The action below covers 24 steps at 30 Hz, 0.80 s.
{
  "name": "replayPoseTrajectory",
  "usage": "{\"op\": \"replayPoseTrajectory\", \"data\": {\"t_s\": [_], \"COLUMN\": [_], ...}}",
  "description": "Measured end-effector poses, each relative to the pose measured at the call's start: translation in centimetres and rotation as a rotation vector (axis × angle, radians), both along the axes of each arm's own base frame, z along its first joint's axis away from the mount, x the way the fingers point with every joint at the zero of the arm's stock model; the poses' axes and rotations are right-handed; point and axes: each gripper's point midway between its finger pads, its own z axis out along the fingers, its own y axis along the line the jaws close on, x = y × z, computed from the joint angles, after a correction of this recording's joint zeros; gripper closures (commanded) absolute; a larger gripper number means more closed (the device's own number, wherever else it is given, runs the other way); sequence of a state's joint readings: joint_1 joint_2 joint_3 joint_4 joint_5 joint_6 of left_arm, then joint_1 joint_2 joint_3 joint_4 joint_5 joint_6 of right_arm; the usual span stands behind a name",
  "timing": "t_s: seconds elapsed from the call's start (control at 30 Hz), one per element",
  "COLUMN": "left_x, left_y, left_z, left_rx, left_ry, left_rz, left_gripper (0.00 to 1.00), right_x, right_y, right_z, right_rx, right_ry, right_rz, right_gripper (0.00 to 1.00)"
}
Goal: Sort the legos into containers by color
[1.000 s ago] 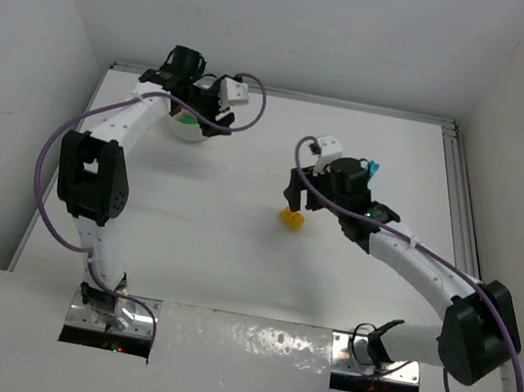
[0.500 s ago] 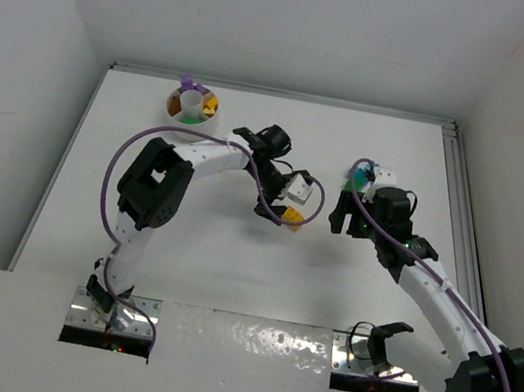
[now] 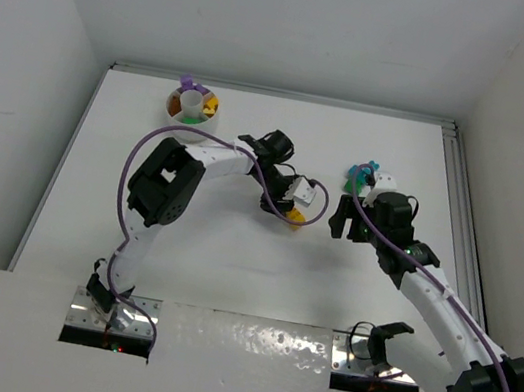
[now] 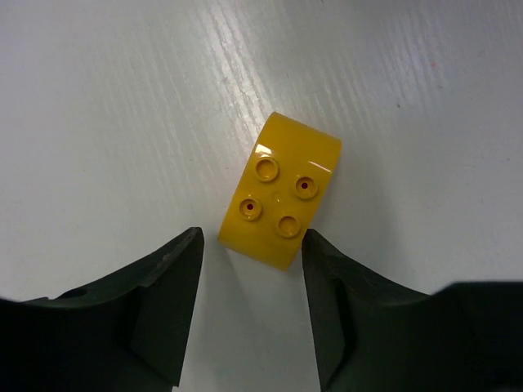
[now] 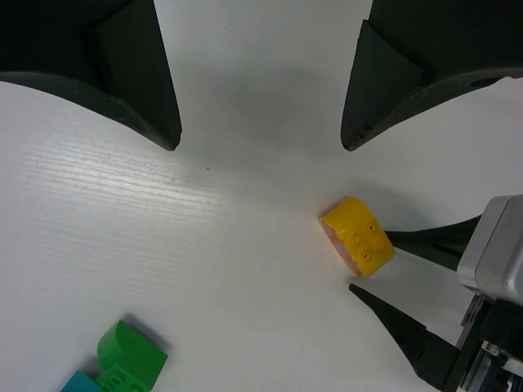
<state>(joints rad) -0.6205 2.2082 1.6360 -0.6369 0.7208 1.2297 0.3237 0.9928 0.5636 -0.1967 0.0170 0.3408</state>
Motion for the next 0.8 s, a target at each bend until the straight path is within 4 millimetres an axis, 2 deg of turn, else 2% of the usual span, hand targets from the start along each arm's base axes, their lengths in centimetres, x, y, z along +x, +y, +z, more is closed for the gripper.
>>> {"op": "replayPoseTrajectory", "data": {"t_s": [0.13,0.17,0.33,0.4,0.43,0.47,0.53,0.63,0.7,0.8], "left_x": [0.5,0.5,0.2,-0.2,-0.4,-0.6,-0.8,-0.6,0.0,2.1], "left_y": [-0.4,-0.5,-0.7,-0.7,-0.7,-0.6,-0.6,-0.5,-0.3,0.2], "left_z": [0.2,0.2,0.4,0.5,0.5,0.5,0.4,0.4,0.6,1.6], "left_rx": [-0.016,-0.017,-0.033,-0.038,-0.038,-0.037,-0.034,-0.027,-0.014,-0.016], "left_ry": [-0.009,-0.007,0.022,0.041,0.050,0.057,0.064,0.061,0.058,0.057], "left_rz": [0.020,0.024,0.030,0.024,0.022,0.020,0.017,0.025,0.056,0.159], "left_gripper": [0.64,0.72,0.98,0.99,0.92,0.92,0.99,1.00,1.00,1.00], "right_x": [0.0,0.0,0.0,0.0,0.0,0.0,0.0,0.0,0.0,0.0], "right_y": [0.0,0.0,-0.1,-0.1,-0.1,-0.1,-0.1,-0.1,-0.1,-0.1], "right_z": [0.0,0.0,0.0,0.0,0.0,0.0,0.0,-0.1,-0.1,0.0], "right_rx": [-0.004,-0.004,-0.007,-0.007,-0.007,-0.007,-0.007,-0.008,-0.009,-0.009], "right_ry": [-0.001,-0.002,-0.003,-0.003,-0.003,-0.003,-0.002,0.000,0.000,-0.002], "right_rz": [0.002,0.003,0.004,0.004,0.004,0.004,0.004,0.004,0.005,0.004], "right_gripper": [0.23,0.23,0.23,0.23,0.23,0.23,0.23,0.23,0.23,0.23]}}
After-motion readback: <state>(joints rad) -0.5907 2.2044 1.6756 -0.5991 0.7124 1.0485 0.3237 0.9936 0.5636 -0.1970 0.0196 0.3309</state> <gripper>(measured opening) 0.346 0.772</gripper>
